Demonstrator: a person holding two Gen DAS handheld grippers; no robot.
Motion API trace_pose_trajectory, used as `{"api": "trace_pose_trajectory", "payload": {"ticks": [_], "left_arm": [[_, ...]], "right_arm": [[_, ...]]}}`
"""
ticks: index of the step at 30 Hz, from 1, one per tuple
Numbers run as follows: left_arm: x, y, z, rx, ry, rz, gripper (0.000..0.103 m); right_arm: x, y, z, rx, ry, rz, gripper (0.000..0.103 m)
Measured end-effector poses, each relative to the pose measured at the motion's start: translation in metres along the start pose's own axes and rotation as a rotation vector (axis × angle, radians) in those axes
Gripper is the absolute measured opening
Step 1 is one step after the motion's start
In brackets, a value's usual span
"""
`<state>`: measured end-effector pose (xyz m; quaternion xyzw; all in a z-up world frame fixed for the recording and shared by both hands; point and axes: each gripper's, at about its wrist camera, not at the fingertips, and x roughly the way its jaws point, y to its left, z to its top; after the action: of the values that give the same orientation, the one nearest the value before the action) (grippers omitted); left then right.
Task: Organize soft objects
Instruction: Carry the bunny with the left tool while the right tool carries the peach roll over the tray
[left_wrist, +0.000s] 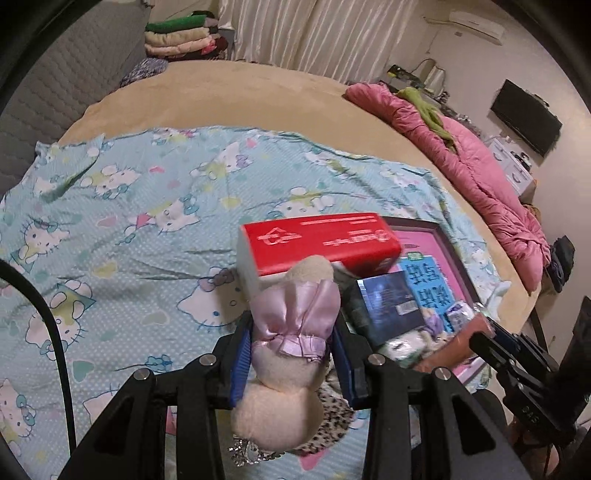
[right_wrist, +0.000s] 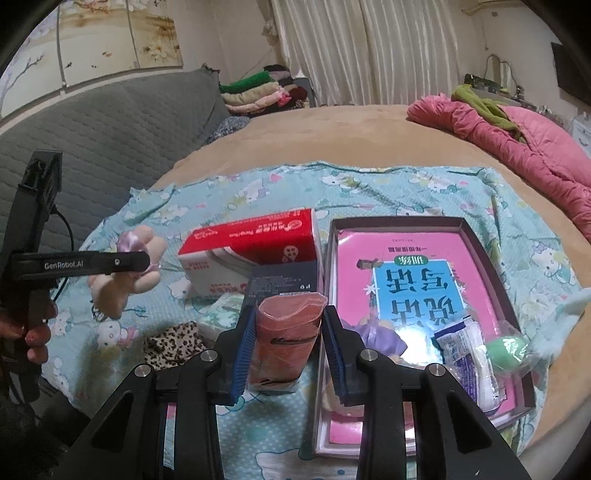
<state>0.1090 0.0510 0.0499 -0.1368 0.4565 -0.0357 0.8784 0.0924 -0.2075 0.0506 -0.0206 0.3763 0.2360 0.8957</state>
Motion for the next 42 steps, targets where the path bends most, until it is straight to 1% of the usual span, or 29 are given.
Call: {"api": "trace_pose_trajectory", "payload": {"ticks": [10, 16, 24, 31, 36, 42], "left_arm": [[-0.007, -0.047, -0.007, 0.068, -0.007, -0.061, 0.04], [-0.013, -0.077, -0.004, 0.112, -0.018, -0.091, 0.04], [-0.017, -0.11, -0.002, 0.165, -0.029, -0.124, 0.04], [-0.013, -0.143, -0.004, 0.211, -0.022, -0.15, 0.04], [-0.004, -0.164, -0.005, 0.249, -0.005, -0.164, 0.04], [0.013, -0.184, -0.011, 0.281, 0.039, -0.178, 0.04]], "right_arm": [[-0.022, -0.011, 0.009, 0.031, -0.049, -0.01, 0.037], [-0.043, -0.03, 0.015, 0.063, -0.098, -0.045, 0.037], [-0.073, -0.061, 0.021, 0.105, -0.155, -0.115, 0.037], [-0.088, -0.08, 0.018, 0.145, -0.179, -0.158, 0.037], [-0.097, -0.095, 0.015, 0.191, -0.202, -0.172, 0.036], [-0.101, -0.107, 0.012, 0.222, -0.209, -0.19, 0.037]]}}
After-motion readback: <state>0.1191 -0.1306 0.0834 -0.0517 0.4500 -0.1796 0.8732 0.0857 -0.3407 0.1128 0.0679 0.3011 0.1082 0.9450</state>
